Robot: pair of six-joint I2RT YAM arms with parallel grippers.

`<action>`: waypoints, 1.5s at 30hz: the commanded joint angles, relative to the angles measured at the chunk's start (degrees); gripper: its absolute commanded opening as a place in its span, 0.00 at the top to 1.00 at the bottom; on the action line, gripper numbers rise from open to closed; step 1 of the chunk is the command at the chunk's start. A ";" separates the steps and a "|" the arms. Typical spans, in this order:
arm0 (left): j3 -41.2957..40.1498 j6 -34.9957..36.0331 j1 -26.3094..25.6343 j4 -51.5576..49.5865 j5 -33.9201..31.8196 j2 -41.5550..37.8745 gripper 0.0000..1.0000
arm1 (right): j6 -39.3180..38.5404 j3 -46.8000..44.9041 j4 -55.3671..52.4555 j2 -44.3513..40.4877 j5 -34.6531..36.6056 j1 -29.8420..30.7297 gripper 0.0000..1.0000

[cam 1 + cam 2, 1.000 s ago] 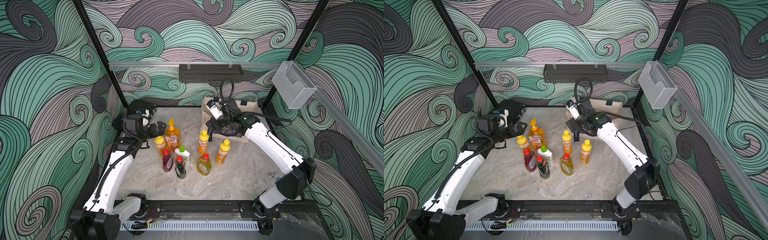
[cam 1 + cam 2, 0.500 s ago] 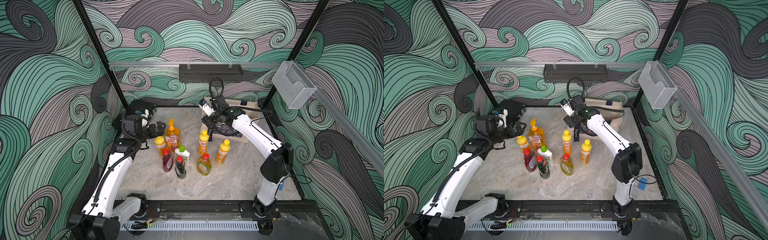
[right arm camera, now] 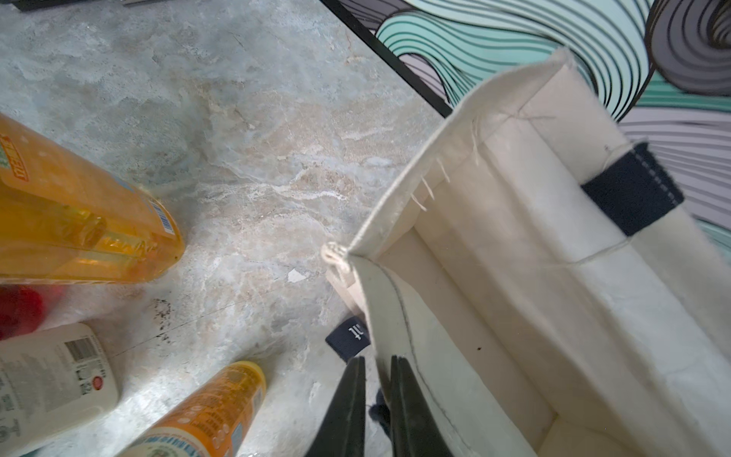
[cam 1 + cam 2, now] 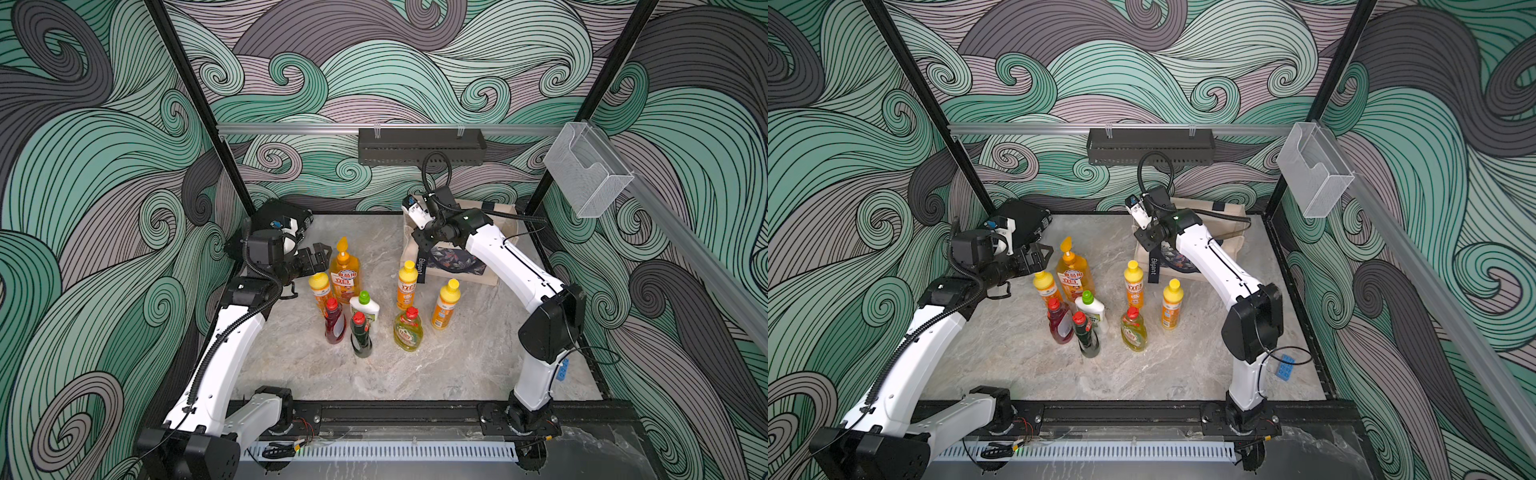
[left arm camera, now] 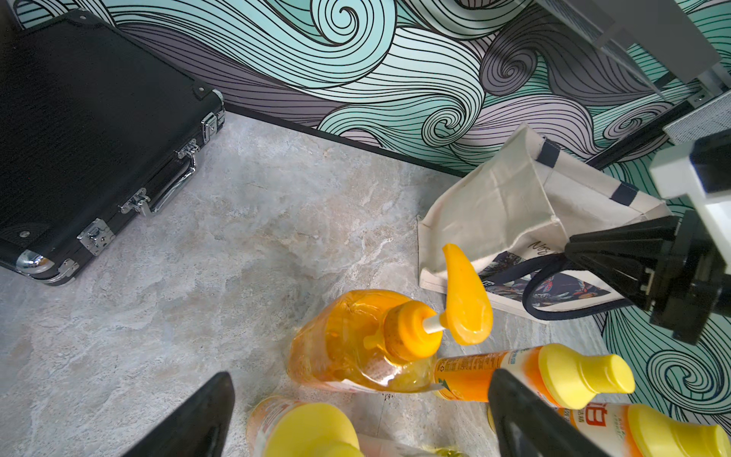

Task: Pack dish soap into the shopping bag
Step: Adjust the shopping bag at the center of the board.

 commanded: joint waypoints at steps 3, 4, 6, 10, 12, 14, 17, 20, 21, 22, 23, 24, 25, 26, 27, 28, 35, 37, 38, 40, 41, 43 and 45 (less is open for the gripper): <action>-0.28 0.41 -0.35 -0.08 -0.01 -0.53 0.01 | 0.01 0.43 -2.30 -0.16 1.79 -0.21 0.96; -0.34 0.41 -0.35 0.06 -0.01 -0.66 0.01 | 0.14 0.22 -2.29 -0.34 2.08 -0.14 1.00; -0.45 0.29 -0.31 0.13 0.07 -0.78 0.01 | 0.44 0.20 -2.61 -0.63 2.78 -0.21 1.00; -0.43 0.33 -0.34 0.04 0.16 -0.98 0.01 | 1.32 0.06 -3.43 -1.78 3.18 -0.14 1.00; -0.39 0.36 -0.35 -0.03 0.24 -1.08 0.02 | 2.00 0.20 -4.14 -2.33 3.86 0.01 1.00; -0.37 0.40 -0.31 -0.06 0.17 -1.18 0.02 | 2.47 0.19 -4.78 -2.97 4.30 0.41 1.00; -0.19 0.48 -0.35 -0.12 0.16 -1.15 0.01 | 3.23 0.54 -5.63 -3.76 5.26 1.22 1.00; -0.28 0.46 -0.28 -0.12 0.17 -1.12 0.02 | 3.90 1.29 -6.56 -3.86 6.41 2.20 1.00; -0.28 0.45 -0.35 -0.16 0.17 -1.11 0.02 | 4.20 1.66 -6.89 -3.78 6.91 2.49 1.00; -0.28 0.45 -0.31 -0.13 0.23 -0.95 0.02 | 4.24 1.94 -7.25 -3.63 7.24 2.88 1.00; -0.28 0.43 -0.33 -0.26 0.17 -1.00 0.01 | 4.19 2.07 -7.28 -3.51 7.61 3.29 1.00; -0.27 0.48 -0.32 -0.13 0.17 -0.94 0.02 | 4.08 2.21 -7.40 -3.35 8.37 3.79 1.00; -0.28 0.43 -0.33 -0.14 0.17 -0.85 0.02 | 4.07 2.46 -7.59 -3.05 8.71 4.13 1.00; -0.28 0.43 -0.31 -0.12 0.09 -0.82 0.01 | 4.14 2.69 -7.76 -2.80 8.47 4.28 1.00; -0.35 0.36 -0.35 -0.11 0.12 -0.76 0.01 | 4.40 2.87 -7.82 -2.64 8.45 4.40 1.00; -0.37 0.41 -0.34 -0.20 0.09 -0.68 0.01 | 4.50 3.05 -7.94 -2.33 8.35 4.62 1.00; -0.38 0.39 -0.26 -0.16 0.08 -0.52 0.01 | 4.41 5.54 -8.32 -0.98 8.00 5.75 1.00; -0.52 0.26 -0.26 -0.04 0.08 -0.38 0.01 | 4.41 6.55 -9.27 -0.24 8.14 5.88 1.00; -0.54 0.26 -0.26 -0.10 0.08 -0.35 0.01 | 4.34 6.78 -9.66 -0.02 8.10 5.89 1.00; -0.45 0.25 -0.26 -0.16 0.31 -0.07 0.02 | 4.33 6.71 -9.91 0.15 8.08 5.89 0.98; -0.45 0.23 -0.26 -0.19 0.42 -0.04 0.02 | 4.28 6.65 -10.13 0.06 8.01 5.89 0.97; -0.54 0.21 -0.26 -0.13 0.43 -0.04 0.01 | 4.23 6.79 -10.38 -0.34 7.87 5.93 0.95; -0.59 0.19 -0.26 -0.19 0.43 -0.06 0.01 | 4.28 6.88 -10.45 -1.40 7.07 5.89 0.96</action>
